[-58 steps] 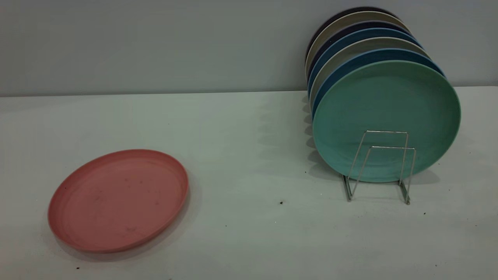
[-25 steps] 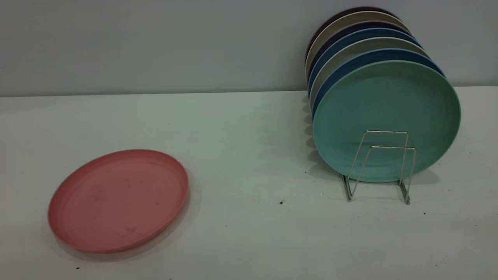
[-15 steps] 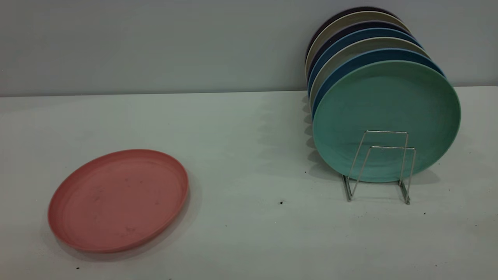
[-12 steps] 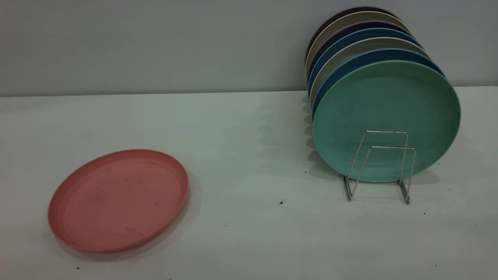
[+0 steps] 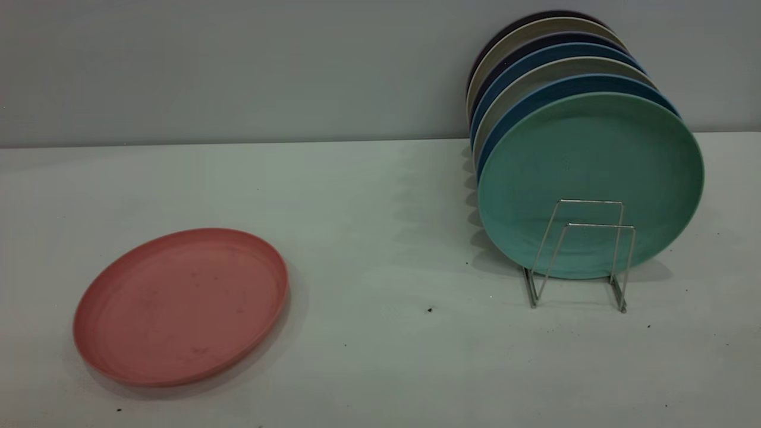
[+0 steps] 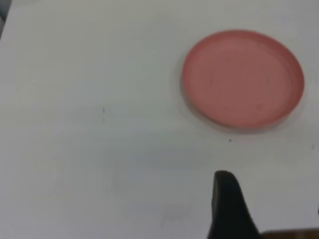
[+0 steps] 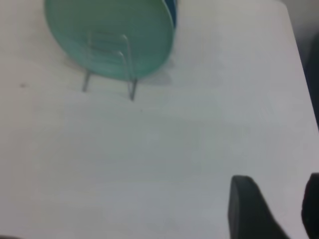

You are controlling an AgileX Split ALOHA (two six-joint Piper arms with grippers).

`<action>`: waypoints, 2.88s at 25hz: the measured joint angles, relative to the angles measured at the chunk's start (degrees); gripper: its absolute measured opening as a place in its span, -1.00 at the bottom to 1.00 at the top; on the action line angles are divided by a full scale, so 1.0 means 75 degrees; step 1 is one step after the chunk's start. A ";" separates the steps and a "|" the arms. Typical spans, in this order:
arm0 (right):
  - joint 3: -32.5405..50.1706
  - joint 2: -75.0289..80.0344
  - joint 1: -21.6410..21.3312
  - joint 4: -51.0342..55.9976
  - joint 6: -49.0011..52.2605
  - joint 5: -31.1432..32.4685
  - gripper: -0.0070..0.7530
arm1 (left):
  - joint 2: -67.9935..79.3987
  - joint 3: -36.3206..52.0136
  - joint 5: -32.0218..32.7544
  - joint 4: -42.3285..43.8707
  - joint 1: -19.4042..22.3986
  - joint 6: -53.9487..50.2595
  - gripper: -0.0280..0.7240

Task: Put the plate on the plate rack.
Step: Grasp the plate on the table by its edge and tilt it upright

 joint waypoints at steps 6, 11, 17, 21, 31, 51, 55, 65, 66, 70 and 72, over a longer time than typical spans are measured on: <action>-0.0037 0.0984 0.0000 0.0980 -0.0347 -0.1178 0.03 | 0.2018 -0.0064 -0.0725 -0.0001 0.0000 0.0056 0.31; -0.0037 0.2257 0.0000 0.1372 -0.0853 -0.1721 0.04 | 0.4206 -0.0064 -0.1833 -0.0255 0.0000 0.0470 0.31; -0.0037 0.3543 0.0000 0.1758 -0.1289 -0.2102 0.04 | 0.6436 -0.0262 -0.2729 -0.0869 0.0000 0.1024 0.31; -0.0037 0.4063 0.0000 0.1962 -0.1578 -0.2290 0.04 | 0.7584 -0.0821 -0.2755 -0.1125 0.0000 0.1355 0.31; -0.0037 0.4258 0.0000 0.1992 -0.1847 -0.2579 0.04 | 1.0033 -0.1712 -0.2930 -0.3073 0.1522 0.3356 0.31; -0.0037 0.4303 0.0000 0.2015 -0.1958 -0.2665 0.04 | 1.5207 -0.2131 -0.4511 -0.7490 0.2576 0.6980 0.25; -0.0037 0.4310 0.0000 0.2015 -0.1958 -0.2665 0.04 | 1.5660 -0.2198 -0.4606 -0.8142 0.2576 0.7504 0.18; -0.0037 0.4310 0.0000 0.2015 -0.1961 -0.2665 0.04 | 1.6209 -0.2205 -0.4407 -1.0074 0.2576 0.9047 0.15; -0.0037 0.4310 0.0000 0.2015 -0.1961 -0.2665 0.04 | 1.6254 -0.2205 -0.4373 -1.0124 0.2576 0.9104 0.15; -0.0037 0.4310 0.0000 0.2015 -0.1961 -0.2665 0.04 | 1.6373 -0.2205 -0.4330 -1.0272 0.2576 0.9276 0.15; -0.0037 0.4310 0.0000 0.2015 -0.1967 -0.2665 0.04 | 1.6390 -0.2205 -0.4321 -1.0296 0.2576 0.9304 0.15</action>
